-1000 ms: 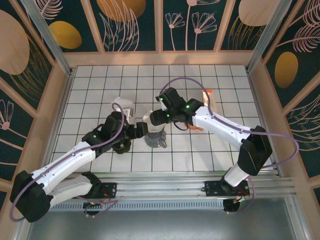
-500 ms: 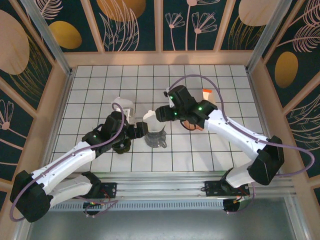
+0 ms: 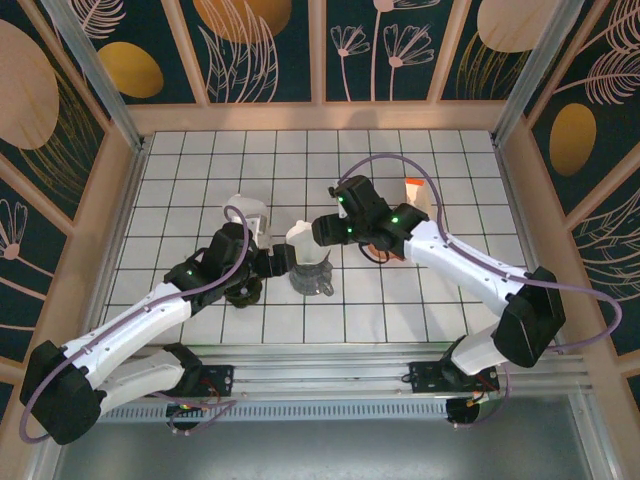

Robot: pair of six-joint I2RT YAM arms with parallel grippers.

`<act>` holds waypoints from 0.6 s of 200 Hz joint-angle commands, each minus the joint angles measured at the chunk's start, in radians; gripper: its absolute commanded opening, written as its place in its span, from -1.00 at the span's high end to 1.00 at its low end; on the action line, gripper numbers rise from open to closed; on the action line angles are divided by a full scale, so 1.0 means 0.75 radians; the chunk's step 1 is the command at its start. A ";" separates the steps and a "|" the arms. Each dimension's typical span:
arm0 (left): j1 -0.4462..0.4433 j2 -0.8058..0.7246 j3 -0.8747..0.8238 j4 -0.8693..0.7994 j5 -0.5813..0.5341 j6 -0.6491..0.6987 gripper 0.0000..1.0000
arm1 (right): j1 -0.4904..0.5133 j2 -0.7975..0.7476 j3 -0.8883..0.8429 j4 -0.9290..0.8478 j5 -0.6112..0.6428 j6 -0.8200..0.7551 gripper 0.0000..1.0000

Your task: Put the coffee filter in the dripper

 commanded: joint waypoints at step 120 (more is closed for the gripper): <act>-0.007 -0.005 0.015 -0.016 -0.026 0.003 -0.83 | -0.006 -0.070 -0.041 0.052 0.154 0.065 -0.42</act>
